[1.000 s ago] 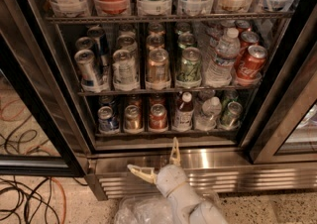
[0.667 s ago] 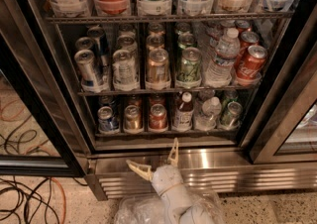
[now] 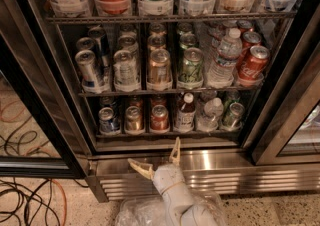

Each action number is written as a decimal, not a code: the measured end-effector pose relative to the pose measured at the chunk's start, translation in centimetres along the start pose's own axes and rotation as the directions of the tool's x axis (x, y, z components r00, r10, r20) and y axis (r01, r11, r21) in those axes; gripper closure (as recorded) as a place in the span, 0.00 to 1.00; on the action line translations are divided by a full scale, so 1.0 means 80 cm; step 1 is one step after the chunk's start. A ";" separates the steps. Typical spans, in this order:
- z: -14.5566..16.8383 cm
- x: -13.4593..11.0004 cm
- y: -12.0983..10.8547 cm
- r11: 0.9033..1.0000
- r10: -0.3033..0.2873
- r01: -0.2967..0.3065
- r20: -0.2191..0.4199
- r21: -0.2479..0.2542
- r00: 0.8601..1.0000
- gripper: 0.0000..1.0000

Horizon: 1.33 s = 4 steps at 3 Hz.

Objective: Pick coke can from bottom shelf of fridge

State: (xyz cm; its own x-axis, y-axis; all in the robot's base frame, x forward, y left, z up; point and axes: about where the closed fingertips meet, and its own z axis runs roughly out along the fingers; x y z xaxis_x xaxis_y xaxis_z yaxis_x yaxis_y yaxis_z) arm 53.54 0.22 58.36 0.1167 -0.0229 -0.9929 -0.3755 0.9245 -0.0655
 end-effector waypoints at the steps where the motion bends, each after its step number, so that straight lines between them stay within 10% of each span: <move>1: 0.011 -0.001 -0.007 1.000 -0.008 0.008 -0.007 0.007 1.000 0.00; 4: 0.052 -0.003 -0.016 1.000 -0.015 0.015 -0.001 0.012 1.000 0.00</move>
Offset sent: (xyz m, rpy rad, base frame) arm 0.0355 -0.0012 0.0057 -0.0239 -0.0001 -0.0119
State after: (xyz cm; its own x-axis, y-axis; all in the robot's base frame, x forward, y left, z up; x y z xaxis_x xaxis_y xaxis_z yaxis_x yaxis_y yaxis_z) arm 57.81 0.59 59.08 0.1213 -0.0369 -0.9919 -0.3623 0.9287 -0.0788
